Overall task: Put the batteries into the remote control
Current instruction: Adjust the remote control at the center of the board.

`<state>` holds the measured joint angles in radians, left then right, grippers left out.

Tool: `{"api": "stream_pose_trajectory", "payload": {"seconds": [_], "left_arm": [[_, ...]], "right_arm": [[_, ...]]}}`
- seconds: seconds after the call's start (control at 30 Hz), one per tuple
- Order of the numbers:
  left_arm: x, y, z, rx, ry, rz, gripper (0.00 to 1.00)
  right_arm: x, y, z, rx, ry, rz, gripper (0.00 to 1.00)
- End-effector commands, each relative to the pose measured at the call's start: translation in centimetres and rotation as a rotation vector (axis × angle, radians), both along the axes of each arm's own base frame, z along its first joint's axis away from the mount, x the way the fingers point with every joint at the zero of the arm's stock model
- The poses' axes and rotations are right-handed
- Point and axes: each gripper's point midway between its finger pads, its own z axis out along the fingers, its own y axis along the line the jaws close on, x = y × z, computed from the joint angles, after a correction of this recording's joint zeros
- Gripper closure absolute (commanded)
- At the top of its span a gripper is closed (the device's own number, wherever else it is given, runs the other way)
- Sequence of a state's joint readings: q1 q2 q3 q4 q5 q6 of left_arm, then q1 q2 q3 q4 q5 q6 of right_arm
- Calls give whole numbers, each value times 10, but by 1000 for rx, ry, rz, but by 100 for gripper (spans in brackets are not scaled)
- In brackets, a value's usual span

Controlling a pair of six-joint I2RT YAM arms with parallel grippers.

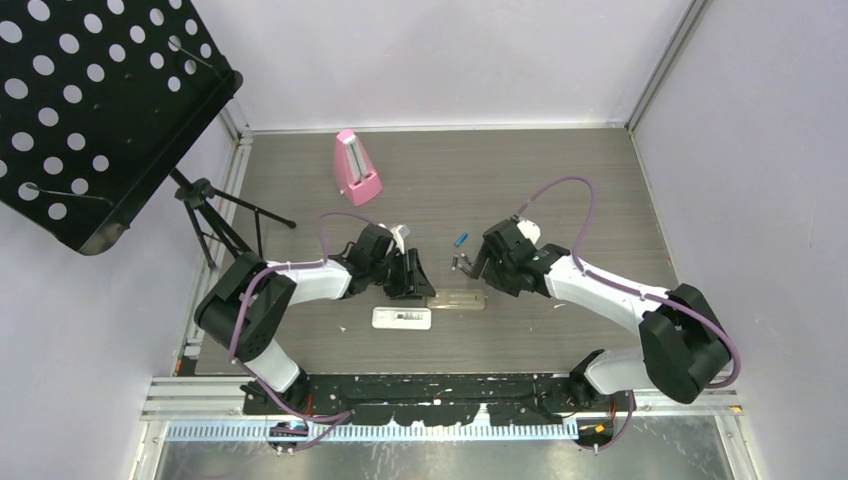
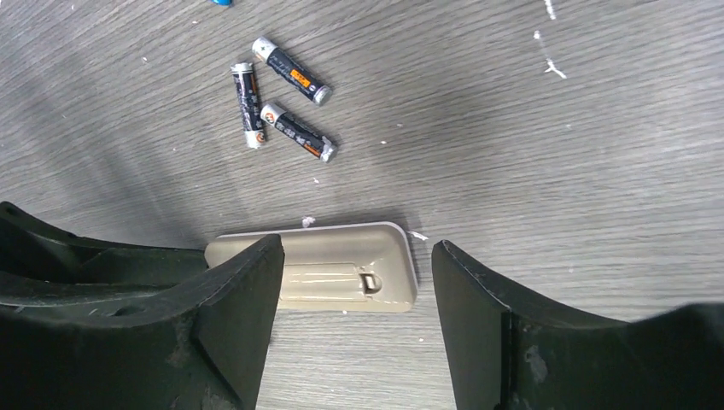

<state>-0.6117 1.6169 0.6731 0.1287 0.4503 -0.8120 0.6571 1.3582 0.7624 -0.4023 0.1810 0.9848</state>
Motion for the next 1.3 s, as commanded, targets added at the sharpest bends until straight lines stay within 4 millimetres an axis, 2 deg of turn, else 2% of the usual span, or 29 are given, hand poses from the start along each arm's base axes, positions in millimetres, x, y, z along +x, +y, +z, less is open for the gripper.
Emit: {"api": "stream_pose_trajectory", "payload": {"seconds": [0.0, 0.13, 0.27, 0.37, 0.97, 1.27], "left_arm": [[8, 5, 6, 47, -37, 30, 50], [7, 4, 7, 41, -20, 32, 55], [3, 1, 0, 34, 25, 27, 66], [0, -3, -4, 22, 58, 18, 71], [-4, 3, -19, 62, 100, 38, 76], [-6, 1, -21, 48, 114, 34, 78]], "right_arm": [[1, -14, 20, -57, -46, -4, 33], [-8, 7, 24, 31, -29, 105, 58], [-15, 19, 23, 58, 3, 171, 68], [-17, 22, 17, 48, 29, 188, 69], [-23, 16, -22, -56, 124, 213, 73], [-29, 19, -35, -94, 158, 231, 82]]}}
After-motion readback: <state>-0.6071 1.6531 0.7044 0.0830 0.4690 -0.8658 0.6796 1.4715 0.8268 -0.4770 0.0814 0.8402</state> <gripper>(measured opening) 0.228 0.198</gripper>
